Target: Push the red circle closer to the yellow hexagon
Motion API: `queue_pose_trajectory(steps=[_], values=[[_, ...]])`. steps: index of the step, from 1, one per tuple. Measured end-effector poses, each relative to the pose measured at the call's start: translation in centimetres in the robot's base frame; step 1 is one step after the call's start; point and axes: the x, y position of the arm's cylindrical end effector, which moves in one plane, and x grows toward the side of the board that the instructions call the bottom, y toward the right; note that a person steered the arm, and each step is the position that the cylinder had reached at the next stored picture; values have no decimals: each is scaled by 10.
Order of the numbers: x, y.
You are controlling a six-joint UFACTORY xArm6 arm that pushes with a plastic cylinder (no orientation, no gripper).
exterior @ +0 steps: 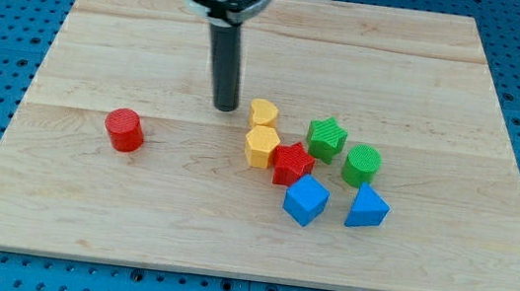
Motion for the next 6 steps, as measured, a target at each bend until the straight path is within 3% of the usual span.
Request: queue_pose_trajectory(steps=[1, 3, 4, 5, 6], values=[[33, 49], [-16, -123], [37, -170], [95, -160], [82, -155]])
